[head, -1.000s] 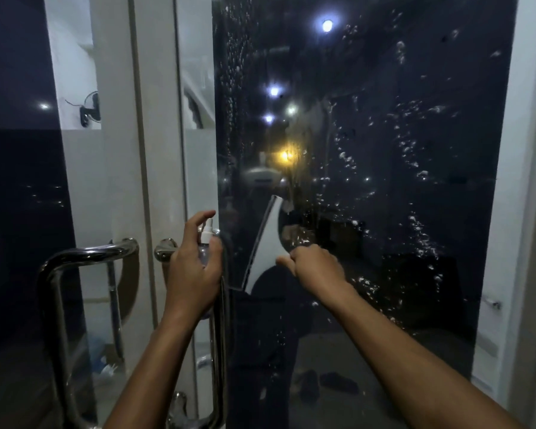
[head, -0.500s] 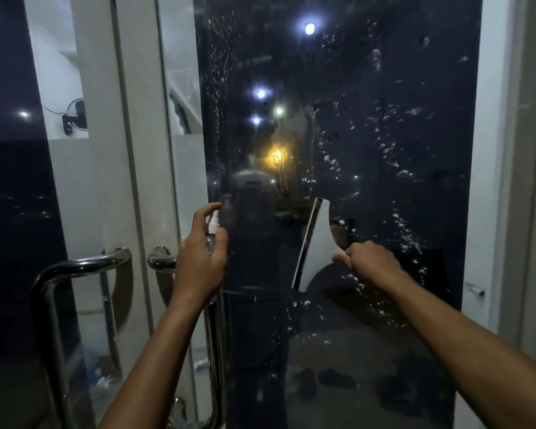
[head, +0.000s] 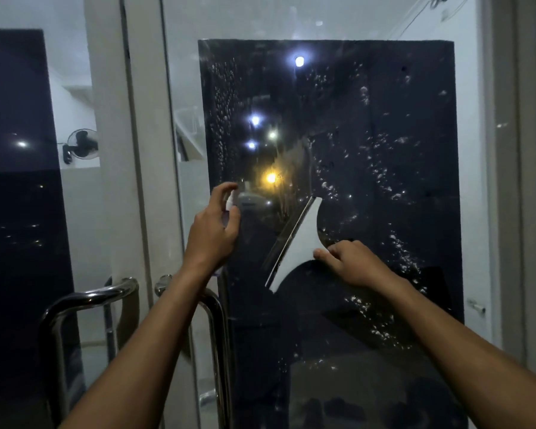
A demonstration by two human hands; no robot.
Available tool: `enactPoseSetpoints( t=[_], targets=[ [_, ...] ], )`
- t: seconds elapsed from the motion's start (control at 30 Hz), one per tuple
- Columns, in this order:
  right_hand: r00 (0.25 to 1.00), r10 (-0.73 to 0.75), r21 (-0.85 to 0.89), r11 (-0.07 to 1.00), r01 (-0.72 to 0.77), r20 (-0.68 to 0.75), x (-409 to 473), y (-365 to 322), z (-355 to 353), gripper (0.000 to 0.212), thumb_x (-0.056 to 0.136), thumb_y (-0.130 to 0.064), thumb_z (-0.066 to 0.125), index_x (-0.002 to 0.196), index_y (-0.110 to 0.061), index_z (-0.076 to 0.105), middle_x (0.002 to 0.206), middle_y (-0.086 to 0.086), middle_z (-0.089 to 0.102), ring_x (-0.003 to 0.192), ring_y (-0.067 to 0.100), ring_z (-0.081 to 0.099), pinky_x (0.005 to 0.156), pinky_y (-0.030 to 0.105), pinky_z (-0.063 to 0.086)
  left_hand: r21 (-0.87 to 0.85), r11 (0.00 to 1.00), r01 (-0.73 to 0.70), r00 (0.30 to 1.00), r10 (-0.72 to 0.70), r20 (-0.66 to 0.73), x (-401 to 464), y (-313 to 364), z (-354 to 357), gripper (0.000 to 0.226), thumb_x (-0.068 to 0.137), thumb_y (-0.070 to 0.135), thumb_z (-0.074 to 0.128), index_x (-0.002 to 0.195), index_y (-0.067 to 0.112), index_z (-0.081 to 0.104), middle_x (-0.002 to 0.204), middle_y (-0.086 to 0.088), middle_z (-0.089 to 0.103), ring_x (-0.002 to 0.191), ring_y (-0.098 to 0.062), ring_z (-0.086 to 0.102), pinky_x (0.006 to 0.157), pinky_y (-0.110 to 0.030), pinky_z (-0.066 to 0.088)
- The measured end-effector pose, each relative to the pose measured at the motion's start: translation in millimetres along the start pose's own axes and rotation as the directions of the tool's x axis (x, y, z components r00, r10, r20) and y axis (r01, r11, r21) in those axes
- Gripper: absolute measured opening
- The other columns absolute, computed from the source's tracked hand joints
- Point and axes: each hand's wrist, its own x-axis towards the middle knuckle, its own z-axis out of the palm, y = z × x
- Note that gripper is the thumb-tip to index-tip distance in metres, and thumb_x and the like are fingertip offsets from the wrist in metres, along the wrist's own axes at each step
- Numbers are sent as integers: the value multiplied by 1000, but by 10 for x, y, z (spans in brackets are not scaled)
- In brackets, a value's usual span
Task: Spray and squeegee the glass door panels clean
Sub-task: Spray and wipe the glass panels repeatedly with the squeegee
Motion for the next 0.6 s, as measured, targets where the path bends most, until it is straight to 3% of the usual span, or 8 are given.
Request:
enactPoseSetpoints(
  t=[0.13,0.3,0.47,0.6],
  targets=[
    [991,102,250,965,-78,-85,135,-164,-101,62,100,-54,43,63,-6,57,52,-4,50,50,11,49,54,28,39,43,997,-69,996,71,-55,405,115,-109,35,104,23,46,139,25,46,92,3,60,68,-14,57,60,-28,40],
    [973,151,355,931,-81,-174,408,-366,-256,57,100,-55,42,59,-16,47,55,-2,50,55,13,50,58,31,40,88,989,-119,990,125,-67,779,109,-180,36,105,23,45,140,26,44,99,6,58,78,-15,59,68,-30,43],
    [965,134,417,909,-28,-227,658,-583,-358,56,101,-53,41,58,-18,47,57,-3,52,57,11,51,59,28,39,124,981,-152,979,166,-117,1115,46,-303,34,104,25,44,137,30,43,86,4,60,73,-20,61,61,-32,42],
    [960,126,453,892,2,-252,799,-679,-378,55,101,-53,41,60,-18,50,60,-1,56,59,11,53,62,29,41,186,965,-183,971,207,-120,1285,54,-387,36,104,25,46,139,27,40,89,3,56,72,-20,55,62,-32,41]
  ],
)
